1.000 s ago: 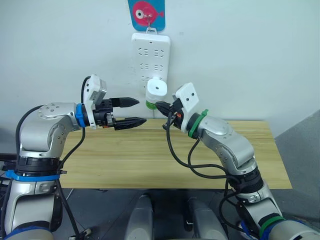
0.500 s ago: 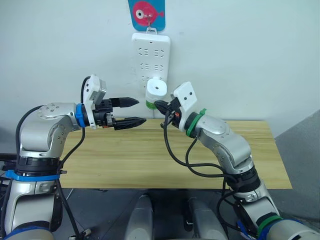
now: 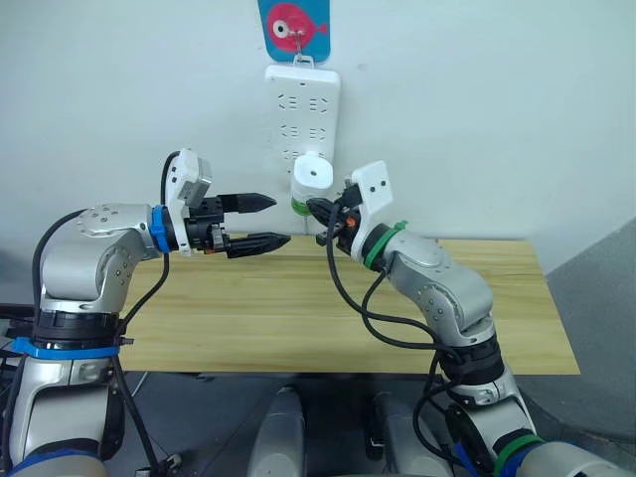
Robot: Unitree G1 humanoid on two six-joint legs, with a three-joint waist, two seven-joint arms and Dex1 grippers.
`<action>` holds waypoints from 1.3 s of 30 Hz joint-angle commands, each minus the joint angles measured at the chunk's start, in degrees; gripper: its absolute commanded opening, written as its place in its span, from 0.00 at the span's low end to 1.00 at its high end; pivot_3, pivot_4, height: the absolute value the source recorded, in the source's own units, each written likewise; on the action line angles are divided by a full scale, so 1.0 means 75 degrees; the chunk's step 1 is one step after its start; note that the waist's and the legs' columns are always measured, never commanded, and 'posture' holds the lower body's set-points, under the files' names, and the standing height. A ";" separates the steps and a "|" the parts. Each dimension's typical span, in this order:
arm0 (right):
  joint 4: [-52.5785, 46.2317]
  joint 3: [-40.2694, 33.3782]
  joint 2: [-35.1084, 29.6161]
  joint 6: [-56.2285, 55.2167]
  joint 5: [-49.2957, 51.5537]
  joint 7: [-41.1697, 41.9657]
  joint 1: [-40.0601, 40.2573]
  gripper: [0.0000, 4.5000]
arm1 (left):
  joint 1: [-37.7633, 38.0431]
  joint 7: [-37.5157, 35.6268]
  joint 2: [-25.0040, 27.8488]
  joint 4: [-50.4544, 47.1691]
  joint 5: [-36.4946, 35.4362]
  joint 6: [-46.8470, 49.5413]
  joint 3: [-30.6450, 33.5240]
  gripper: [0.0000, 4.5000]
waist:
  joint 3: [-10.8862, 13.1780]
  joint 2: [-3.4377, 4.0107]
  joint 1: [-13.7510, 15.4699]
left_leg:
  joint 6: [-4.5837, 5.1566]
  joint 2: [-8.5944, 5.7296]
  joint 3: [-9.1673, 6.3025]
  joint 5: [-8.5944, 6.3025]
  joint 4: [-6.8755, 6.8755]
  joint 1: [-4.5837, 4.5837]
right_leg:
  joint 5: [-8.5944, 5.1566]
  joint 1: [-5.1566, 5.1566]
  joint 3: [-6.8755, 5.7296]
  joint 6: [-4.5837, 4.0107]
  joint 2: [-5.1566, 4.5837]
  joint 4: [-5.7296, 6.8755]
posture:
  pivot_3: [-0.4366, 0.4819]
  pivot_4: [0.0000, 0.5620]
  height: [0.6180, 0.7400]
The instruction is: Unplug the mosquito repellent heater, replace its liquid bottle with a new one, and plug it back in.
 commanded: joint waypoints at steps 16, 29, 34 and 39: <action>-0.2445 0.0227 -0.1868 0.0548 0.0865 0.1459 0.0506 0.01 | -0.0230 -0.0016 0.0135 0.0467 0.0504 -0.0666 0.0003 1.00 | -0.0001 0.0000 0.0121 | 0.0015 -0.0001 -0.0010 0.0012 -0.0039 -0.0039 | -0.0001 -0.0018 -0.0064 -0.0011 -0.0032 -0.0021 | 0.74 0.35 1.00; -0.1254 -0.3914 -0.6338 -0.1655 0.0490 0.3805 0.3144 0.90 | -0.0750 0.0633 0.1313 0.3128 0.2143 -0.2589 0.0273 1.00 | -0.0002 -0.0003 0.0341 | 0.0017 -0.0013 0.0000 0.0011 -0.0037 -0.0040 | -0.0008 -0.0012 -0.0063 -0.0005 -0.0037 -0.0035 | 0.77 0.35 1.00; 0.0083 -0.4784 -0.6883 -0.2381 0.0556 0.4169 0.3544 0.99 | -0.0899 0.0620 0.1262 0.3966 0.2299 -0.3126 0.0281 1.00 | -0.0006 -0.0002 0.0320 | 0.0018 -0.0014 0.0014 0.0011 -0.0029 -0.0036 | -0.0009 -0.0008 -0.0052 -0.0002 -0.0039 -0.0029 | 0.76 0.35 1.00; 0.0235 -0.4732 -0.6743 -0.2320 0.0676 0.4049 0.3501 0.99 | -0.0961 0.0522 0.1186 0.4110 0.2269 -0.3167 0.0302 1.00 | -0.0006 -0.0002 0.0313 | 0.0021 0.0002 0.0010 0.0015 -0.0015 -0.0032 | -0.0006 -0.0003 -0.0058 -0.0002 -0.0036 -0.0013 | 0.76 0.35 1.00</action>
